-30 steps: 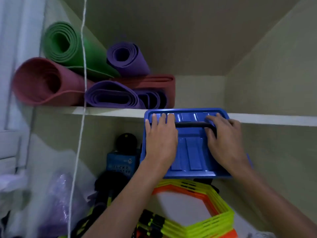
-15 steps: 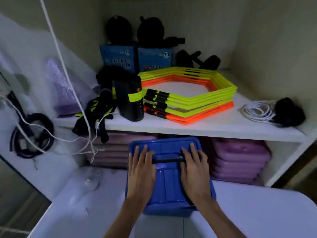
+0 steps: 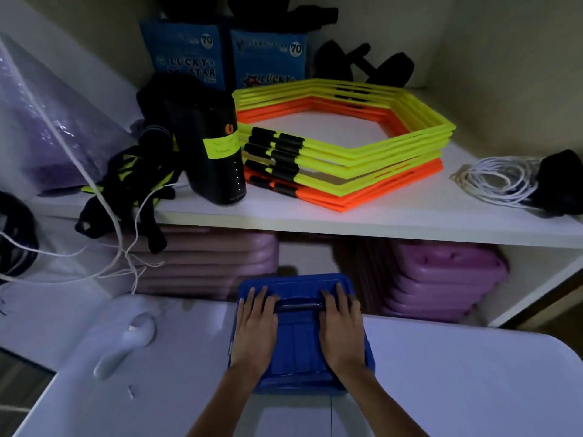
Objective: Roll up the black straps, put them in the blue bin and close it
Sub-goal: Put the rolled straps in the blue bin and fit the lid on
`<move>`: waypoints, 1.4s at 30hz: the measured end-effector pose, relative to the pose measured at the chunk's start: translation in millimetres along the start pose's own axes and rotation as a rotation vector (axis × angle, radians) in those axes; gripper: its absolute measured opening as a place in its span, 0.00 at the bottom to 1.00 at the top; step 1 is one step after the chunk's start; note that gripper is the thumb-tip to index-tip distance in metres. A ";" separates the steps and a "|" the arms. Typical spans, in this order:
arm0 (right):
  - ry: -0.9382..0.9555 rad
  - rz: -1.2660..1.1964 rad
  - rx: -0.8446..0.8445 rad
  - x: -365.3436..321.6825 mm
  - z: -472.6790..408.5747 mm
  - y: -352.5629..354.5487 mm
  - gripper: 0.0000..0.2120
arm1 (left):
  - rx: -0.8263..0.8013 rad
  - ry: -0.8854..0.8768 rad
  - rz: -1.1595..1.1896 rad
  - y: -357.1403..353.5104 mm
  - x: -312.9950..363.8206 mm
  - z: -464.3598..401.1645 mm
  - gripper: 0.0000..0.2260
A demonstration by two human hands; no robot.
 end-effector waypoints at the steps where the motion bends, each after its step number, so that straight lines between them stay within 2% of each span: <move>1: -0.003 0.000 0.009 0.0 -1.3 -0.8 0.25 | 0.022 -0.001 0.000 -0.2 -2.4 -1.0 0.13; 2: -0.004 0.003 0.017 -0.4 -1.4 -1.5 0.25 | 0.025 0.009 0.002 -1.6 -5.3 -1.0 0.11; 4: -0.005 0.006 0.032 -2.8 1.8 -3.7 0.25 | -0.008 0.000 0.025 -2.2 -7.0 2.1 0.22; 5: -0.013 0.003 0.038 -3.6 5.0 -5.1 0.24 | -0.006 -0.012 0.036 -1.4 -7.4 4.2 0.23; 10: -0.067 0.017 0.044 -5.1 13.2 -7.3 0.23 | -0.018 -0.048 0.077 3.3 -5.3 6.1 0.28; 13: -0.106 0.006 0.026 0.1 14.3 -6.4 0.28 | -0.041 -0.020 0.028 -2.9 -1.0 5.1 0.28; 18: -0.060 0.038 0.023 -6.1 18.5 -10.2 0.30 | -0.053 0.028 -0.082 -10.3 1.6 1.8 0.19; 21: -0.043 0.084 -0.017 -5.8 18.6 -16.0 0.30 | -0.144 0.083 -0.097 -17.3 6.4 0.4 0.24; 23: -0.048 0.084 -0.036 -5.0 18.6 -19.2 0.30 | -0.193 0.057 -0.114 -19.8 7.4 -1.1 0.24; 26: -0.046 0.064 -0.095 -3.3 20.7 -24.7 0.30 | -0.148 0.010 -0.158 -8.8 -4.1 -0.7 0.27; 27: -0.043 0.064 -0.115 -2.4 21.5 -26.5 0.30 | -0.091 0.048 -0.162 -2.0 -15.2 0.8 0.27; 29: -0.042 0.063 -0.117 -2.1 21.8 -24.7 0.30 | -0.052 0.254 -0.110 9.0 -45.2 10.9 0.32; 31: -0.051 0.060 -0.131 -2.2 21.9 -23.6 0.30 | -0.182 0.497 0.044 0.7 -69.5 26.0 0.43; 33: -0.054 0.062 -0.156 -2.7 22.3 -25.2 0.30 | -0.276 0.618 0.313 -11.5 -73.4 34.4 0.49; 35: -0.064 0.059 -0.152 -2.9 22.7 -25.1 0.31 | -0.286 0.664 0.569 -16.6 -69.3 33.8 0.46; 37: -0.070 0.062 -0.142 -3.7 23.3 -23.9 0.30 | -0.220 0.653 0.654 -11.4 -66.6 29.5 0.38; 39: -0.074 0.067 -0.152 -4.2 23.5 -23.8 0.30 | -0.131 0.573 0.618 -1.1 -62.0 24.6 0.27; 42: -0.084 0.071 -0.156 -3.6 23.3 -23.1 0.30 | -0.106 0.489 0.485 2.7 -50.8 20.6 0.26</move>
Point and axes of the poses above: each hand's wrist, its own z-axis away from the middle knuckle, its own y-axis out of the back of the hand, x = y × z, the point moved 7 cm from there along -z, towards the middle knuckle, and after that the axes turned 4 degrees about -z, right-handed, at the moved point
